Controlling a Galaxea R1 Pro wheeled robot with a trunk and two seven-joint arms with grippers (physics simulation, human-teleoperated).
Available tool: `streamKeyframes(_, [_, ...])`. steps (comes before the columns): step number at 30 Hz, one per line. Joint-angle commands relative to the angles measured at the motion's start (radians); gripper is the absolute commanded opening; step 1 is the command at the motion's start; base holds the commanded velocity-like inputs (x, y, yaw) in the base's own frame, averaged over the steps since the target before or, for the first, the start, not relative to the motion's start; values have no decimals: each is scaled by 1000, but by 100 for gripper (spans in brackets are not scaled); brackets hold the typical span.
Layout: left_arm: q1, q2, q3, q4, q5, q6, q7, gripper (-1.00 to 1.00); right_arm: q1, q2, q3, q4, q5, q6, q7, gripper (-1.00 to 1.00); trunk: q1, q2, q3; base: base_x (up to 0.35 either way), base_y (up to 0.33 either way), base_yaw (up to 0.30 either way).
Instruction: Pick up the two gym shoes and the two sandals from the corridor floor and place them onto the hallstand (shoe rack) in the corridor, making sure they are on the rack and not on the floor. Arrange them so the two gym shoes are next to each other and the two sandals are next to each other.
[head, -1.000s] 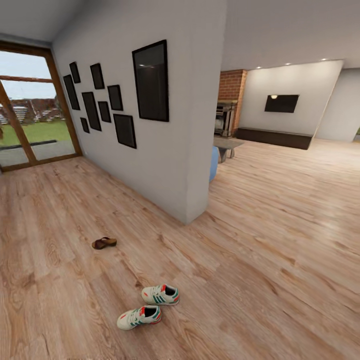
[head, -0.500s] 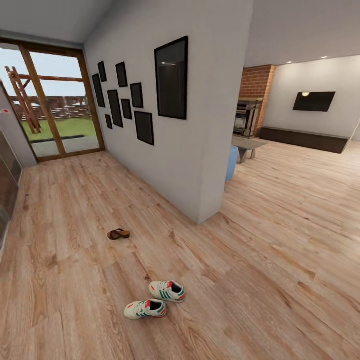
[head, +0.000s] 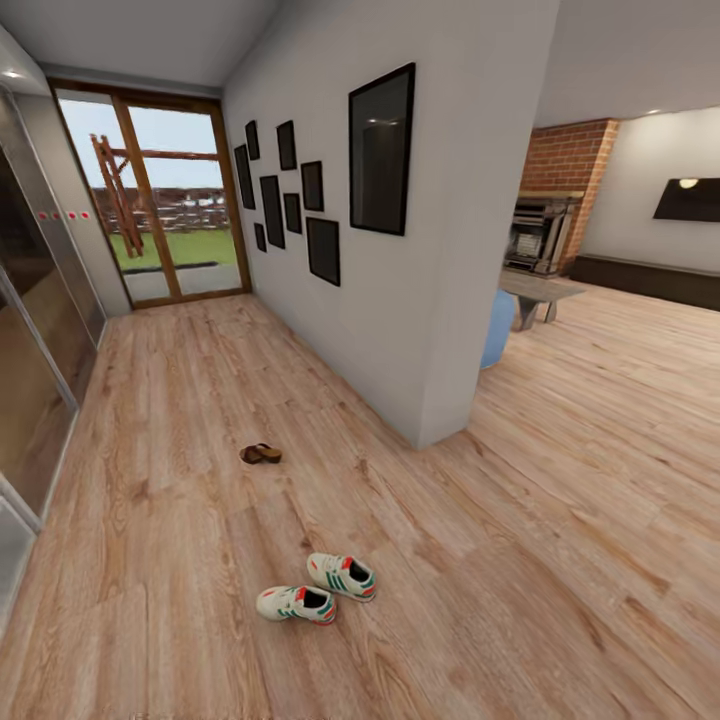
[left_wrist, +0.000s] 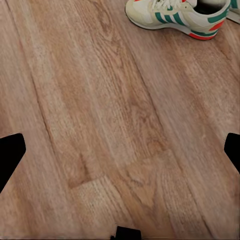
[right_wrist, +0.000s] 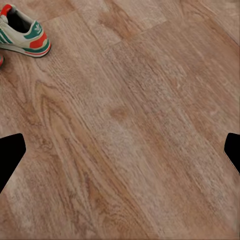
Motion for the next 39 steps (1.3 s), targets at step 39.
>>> streamKeyframes(39, [-1,1,-1,1,12,-3,0,100,0,0,3,-2,2,-2,-11,100,0,0,-34,0,-137,255])
